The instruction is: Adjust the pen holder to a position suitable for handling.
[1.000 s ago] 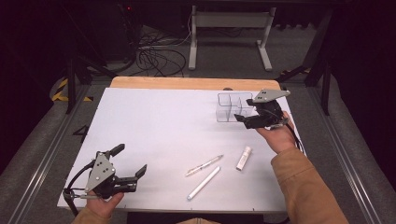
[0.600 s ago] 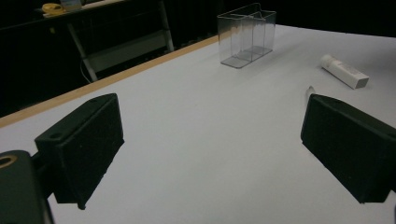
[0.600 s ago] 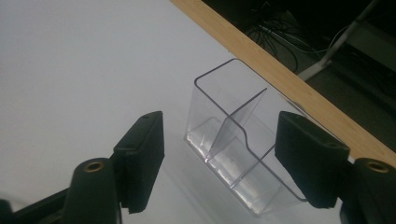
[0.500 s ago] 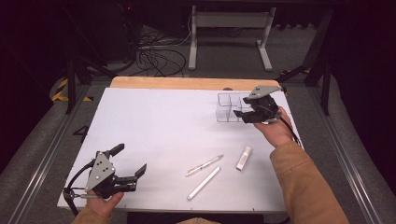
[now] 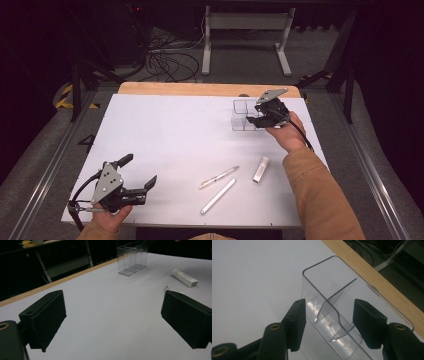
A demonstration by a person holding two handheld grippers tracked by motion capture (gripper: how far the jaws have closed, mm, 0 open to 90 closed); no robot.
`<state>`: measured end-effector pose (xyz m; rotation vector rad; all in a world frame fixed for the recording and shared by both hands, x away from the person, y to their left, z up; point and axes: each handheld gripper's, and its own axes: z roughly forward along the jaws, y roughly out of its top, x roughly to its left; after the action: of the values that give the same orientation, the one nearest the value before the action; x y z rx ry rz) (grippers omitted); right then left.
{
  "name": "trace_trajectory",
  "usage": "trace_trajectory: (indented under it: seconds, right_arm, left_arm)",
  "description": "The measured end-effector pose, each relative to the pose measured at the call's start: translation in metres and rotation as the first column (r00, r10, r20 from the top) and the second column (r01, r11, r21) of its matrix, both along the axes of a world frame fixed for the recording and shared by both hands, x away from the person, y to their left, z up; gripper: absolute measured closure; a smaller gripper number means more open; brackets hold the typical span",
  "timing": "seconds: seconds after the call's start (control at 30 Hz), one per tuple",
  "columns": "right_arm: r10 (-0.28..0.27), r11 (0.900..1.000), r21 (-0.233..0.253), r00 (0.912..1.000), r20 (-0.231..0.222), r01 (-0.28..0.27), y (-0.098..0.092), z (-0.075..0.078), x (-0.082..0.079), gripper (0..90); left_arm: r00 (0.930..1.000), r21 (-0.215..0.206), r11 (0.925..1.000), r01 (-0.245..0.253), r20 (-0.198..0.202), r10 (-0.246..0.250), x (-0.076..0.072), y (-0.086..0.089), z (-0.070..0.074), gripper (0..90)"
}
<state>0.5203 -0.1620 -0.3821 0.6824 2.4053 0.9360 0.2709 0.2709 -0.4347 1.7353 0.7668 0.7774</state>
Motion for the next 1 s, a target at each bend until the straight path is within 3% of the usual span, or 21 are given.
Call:
trace_trajectory:
  seconds: [0.43,0.83,1.0]
  right_arm:
    - [0.002,0.999,-0.035,0.9988,-0.049,-0.004,0.0,-0.014,0.013,57.9]
    - [0.013,0.991,-0.133,0.9989,-0.044,-0.019,0.01,-0.016,0.017,63.2]
    - [0.032,0.988,-0.153,0.9982,-0.05,-0.039,0.01,-0.015,0.015,65.5]
  left_arm:
    - [1.0,0.005,1.0,0.004,-0.004,-0.004,0.001,-0.001,-0.001,6.5]
    - [1.0,0.005,1.0,0.003,-0.005,-0.003,0.001,0.0,-0.001,6.4]
    - [1.0,0.005,1.0,0.001,-0.006,-0.001,0.001,0.0,-0.001,6.5]
